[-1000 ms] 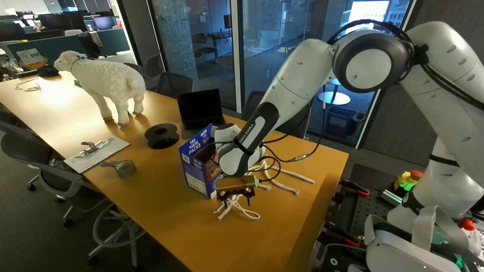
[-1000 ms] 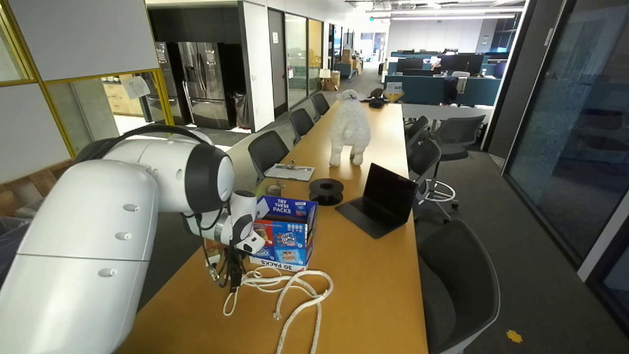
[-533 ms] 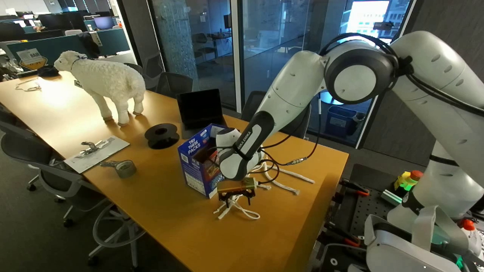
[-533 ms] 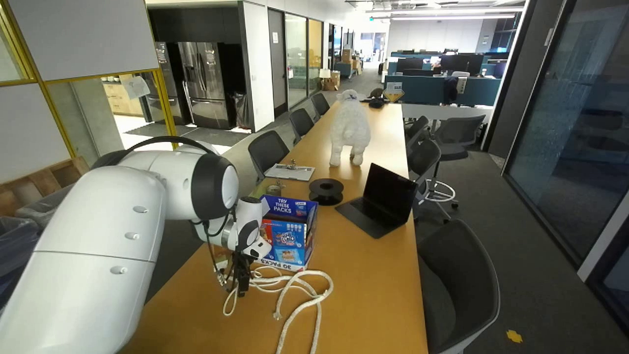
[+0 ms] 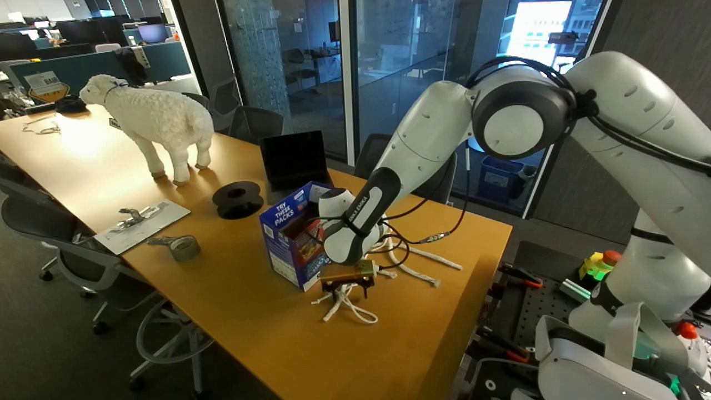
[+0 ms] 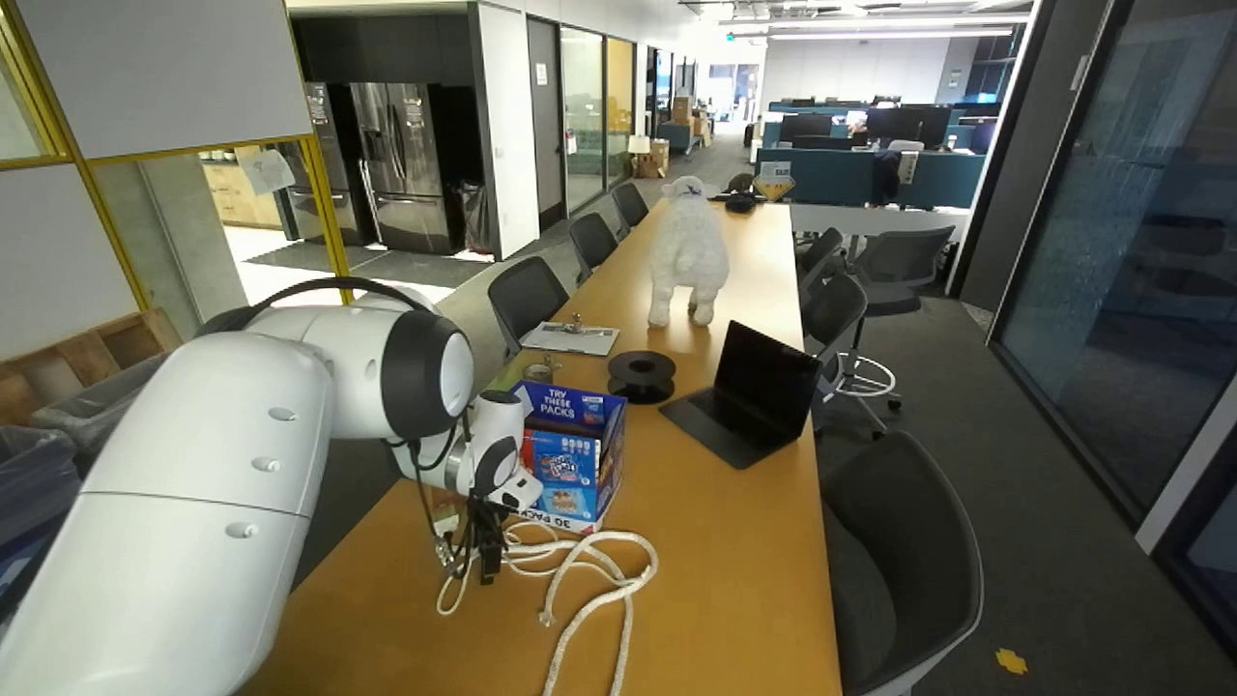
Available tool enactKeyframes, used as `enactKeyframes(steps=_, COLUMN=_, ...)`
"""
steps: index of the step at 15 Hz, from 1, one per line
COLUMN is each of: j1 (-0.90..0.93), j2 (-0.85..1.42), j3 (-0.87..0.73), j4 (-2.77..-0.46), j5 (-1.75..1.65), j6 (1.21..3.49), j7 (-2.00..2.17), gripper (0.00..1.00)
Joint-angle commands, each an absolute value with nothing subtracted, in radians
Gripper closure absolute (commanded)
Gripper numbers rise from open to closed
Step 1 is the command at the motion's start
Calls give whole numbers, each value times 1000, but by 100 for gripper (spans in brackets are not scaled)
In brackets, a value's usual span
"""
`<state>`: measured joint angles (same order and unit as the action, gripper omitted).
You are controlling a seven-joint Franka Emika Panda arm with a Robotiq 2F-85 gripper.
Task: Pick up the ropes from the table and put them in the box
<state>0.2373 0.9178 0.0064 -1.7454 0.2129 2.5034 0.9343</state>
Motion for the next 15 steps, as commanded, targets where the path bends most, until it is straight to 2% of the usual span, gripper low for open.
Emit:
enactKeyframes(steps=1, j1=252, j2=932, j3=-14, j4=-1720, j5=193, j6=2533, j7=924, gripper=0)
enactKeyframes(steps=11, j1=282, j2=954, j3=-53, j4=-1694, j5=177, j6=2561, j7=955, gripper=0)
enactKeyframes(steps=12, j1=285, j2=957, j3=-55, j4=-1694, j5=176, j6=2565, j7=953, gripper=25)
enactKeyframes(steps=13, j1=287, j2=960, j3=-57, j4=-1694, j5=172, j6=2568, j7=948, gripper=26)
enactKeyframes(steps=15, j1=286, j2=964, j3=-55, j4=-1693, j5=174, j6=2572, j7=943, gripper=42)
